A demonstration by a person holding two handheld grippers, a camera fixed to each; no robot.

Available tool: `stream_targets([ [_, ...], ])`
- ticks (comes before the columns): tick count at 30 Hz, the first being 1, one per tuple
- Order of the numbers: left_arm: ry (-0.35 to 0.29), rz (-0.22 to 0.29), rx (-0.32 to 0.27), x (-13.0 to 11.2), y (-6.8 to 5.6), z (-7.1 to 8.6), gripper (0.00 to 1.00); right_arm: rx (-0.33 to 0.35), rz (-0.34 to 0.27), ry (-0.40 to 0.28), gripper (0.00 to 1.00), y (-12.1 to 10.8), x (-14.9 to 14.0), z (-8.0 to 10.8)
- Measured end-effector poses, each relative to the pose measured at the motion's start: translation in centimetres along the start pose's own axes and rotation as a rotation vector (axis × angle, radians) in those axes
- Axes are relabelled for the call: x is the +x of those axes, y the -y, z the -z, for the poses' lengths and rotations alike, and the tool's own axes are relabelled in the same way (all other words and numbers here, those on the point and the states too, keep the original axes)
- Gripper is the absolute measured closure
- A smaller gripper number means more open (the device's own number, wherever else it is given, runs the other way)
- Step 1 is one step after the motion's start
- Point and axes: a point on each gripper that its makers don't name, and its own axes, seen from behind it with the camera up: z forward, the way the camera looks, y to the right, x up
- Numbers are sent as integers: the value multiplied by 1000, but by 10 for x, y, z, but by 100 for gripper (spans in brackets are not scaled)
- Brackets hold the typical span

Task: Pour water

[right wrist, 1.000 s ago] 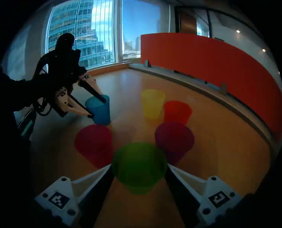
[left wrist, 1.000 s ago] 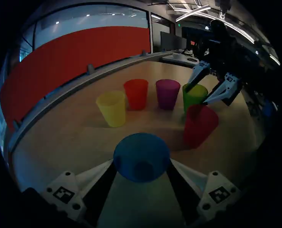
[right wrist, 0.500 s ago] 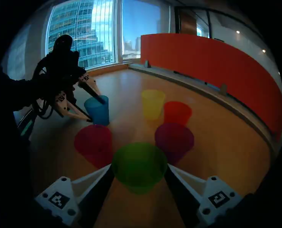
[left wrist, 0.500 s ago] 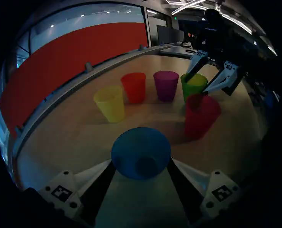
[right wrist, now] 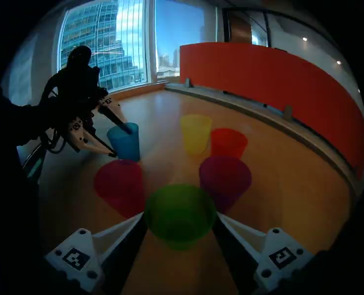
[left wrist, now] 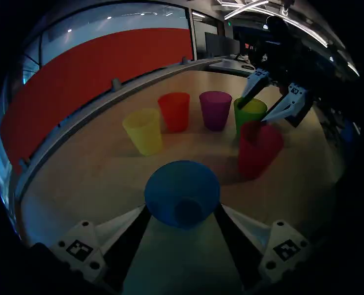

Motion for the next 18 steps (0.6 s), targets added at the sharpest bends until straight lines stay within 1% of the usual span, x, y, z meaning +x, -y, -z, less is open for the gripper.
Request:
stream_targets([
  [6,-4,2,-4,1,-4,3,7,-5,4,-3,9,0,-2,1],
  [14,-6,4,0,1,-6,4,7,-8,-10,-2,8,-1,-4,0],
  [16,-6,5,1,0,-7,6,7,-15,-8,5,6,-1,-7,0],
  [18,-8,7,2,0,-7,7,7,-24,-4,14,2,-2,-11,1],
])
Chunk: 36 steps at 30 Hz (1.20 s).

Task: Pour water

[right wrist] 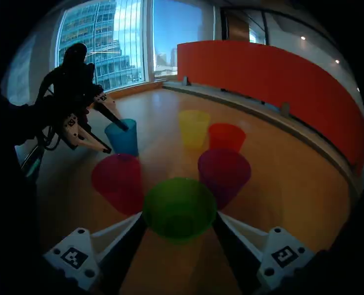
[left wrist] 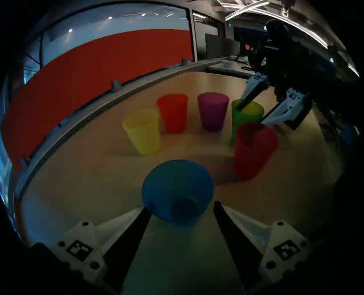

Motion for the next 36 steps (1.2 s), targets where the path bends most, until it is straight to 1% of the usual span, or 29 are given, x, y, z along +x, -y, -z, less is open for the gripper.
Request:
stream_targets([
  [1,-1,2,3,0,1,1,7,-1,-2,0,0,1,0,0],
  [6,-5,14,13,-3,2,7,7,2,-20,-9,0,3,1,4],
  [12,-12,29,29,-6,3,16,7,-31,-21,-23,0,-1,2,15],
  [17,-19,40,51,-10,3,26,7,-51,-32,-29,0,0,-2,26],
  [24,-39,64,93,-15,6,43,7,-91,-45,-42,0,-1,-8,44],
  [29,-57,84,120,-17,6,54,7,-125,-60,-59,0,-5,-8,58],
  [36,-107,120,174,-14,11,72,7,-187,-89,-92,0,-12,-4,75],
])
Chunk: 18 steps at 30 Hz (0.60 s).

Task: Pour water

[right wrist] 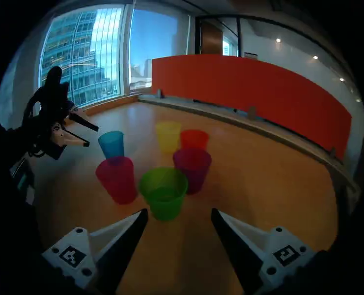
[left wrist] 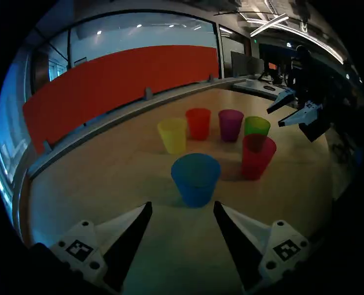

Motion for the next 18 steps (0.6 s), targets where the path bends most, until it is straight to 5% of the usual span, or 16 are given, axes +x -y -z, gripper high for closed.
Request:
stream_targets([
  [18,-135,109,184,13,38,35,7,-145,-104,-123,0,-11,29,19],
])
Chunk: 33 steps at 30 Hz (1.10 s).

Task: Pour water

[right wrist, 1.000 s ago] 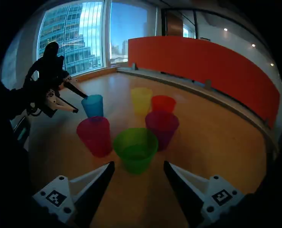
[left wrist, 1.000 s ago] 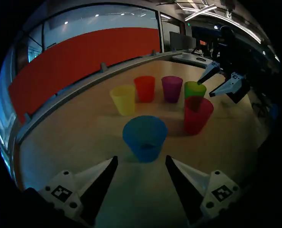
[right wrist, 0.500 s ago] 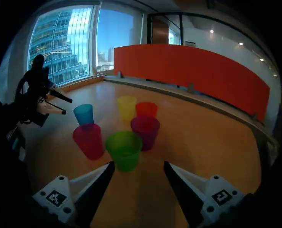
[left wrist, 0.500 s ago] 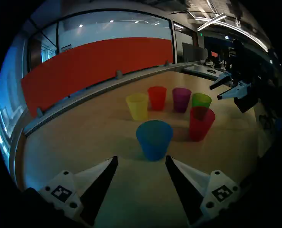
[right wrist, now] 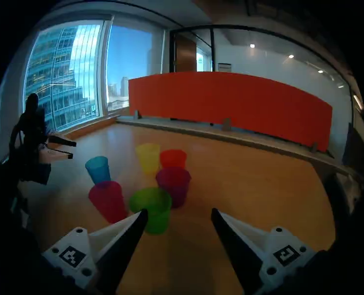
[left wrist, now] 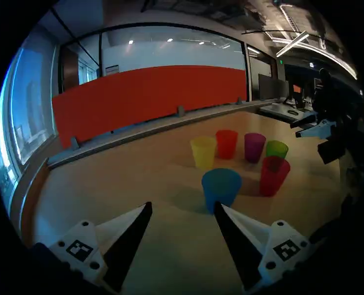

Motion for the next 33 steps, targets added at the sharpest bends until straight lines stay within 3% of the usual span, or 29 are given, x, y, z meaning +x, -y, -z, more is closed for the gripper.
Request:
stream_targets([
  [9,-98,40,106,20,21,10,7,-106,-51,-77,0,-19,21,-2],
  [21,-219,143,229,40,39,22,7,-280,-64,-207,0,-50,49,-4],
  [27,-270,161,295,50,47,30,7,-363,-90,-274,0,-62,63,0],
  [33,-328,212,359,58,57,39,7,-450,-99,-327,0,-74,71,4],
])
